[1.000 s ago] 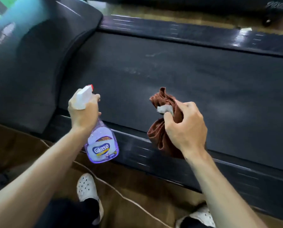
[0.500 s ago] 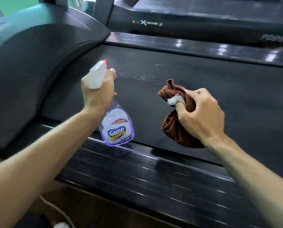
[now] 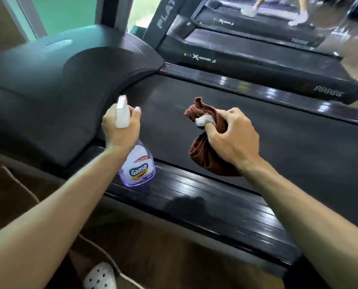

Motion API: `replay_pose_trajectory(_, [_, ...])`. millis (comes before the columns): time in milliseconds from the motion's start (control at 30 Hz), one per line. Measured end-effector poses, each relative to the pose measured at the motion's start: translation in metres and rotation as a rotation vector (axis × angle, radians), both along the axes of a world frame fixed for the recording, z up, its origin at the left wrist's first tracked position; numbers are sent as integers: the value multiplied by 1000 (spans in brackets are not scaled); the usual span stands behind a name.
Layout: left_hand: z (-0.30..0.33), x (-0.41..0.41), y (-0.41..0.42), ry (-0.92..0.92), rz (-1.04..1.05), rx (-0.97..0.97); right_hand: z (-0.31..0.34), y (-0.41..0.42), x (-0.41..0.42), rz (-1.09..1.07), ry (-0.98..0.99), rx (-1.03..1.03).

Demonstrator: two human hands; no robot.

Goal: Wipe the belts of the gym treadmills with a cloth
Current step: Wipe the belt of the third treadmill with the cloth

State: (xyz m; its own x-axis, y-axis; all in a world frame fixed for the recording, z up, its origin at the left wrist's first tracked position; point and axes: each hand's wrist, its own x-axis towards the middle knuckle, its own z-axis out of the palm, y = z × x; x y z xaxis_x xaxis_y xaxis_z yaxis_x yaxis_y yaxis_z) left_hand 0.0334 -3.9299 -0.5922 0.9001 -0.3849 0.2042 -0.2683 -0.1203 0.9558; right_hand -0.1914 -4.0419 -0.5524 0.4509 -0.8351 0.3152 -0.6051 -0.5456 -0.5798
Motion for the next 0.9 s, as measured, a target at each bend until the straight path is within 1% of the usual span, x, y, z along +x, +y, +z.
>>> replay_pose_trajectory(100, [2, 22, 16, -88, 72, 3, 3, 21, 27, 13, -25, -2])
replay_pose_trajectory(200, [4, 43, 28, -188, 126, 30, -10, 33, 43, 26, -18, 19])
replay_pose_trajectory(300, [-1, 70, 41, -246, 186, 72, -18, 40, 68, 27, -45, 86])
replay_pose_trajectory(367, [-7, 86, 50, -274, 233, 83, -20, 43, 89, 43, -75, 92])
replay_pose_trajectory(500, [-20, 111, 66, -264, 274, 102, -29, 51, 120, 100, -54, 87])
replay_pose_trajectory(667, [-35, 129, 78, -269, 271, 117, -41, 61, 149, 149, -54, 123])
replay_pose_trajectory(900, [-44, 145, 71, -222, 302, 74, -53, 65, 169, 195, -38, 141])
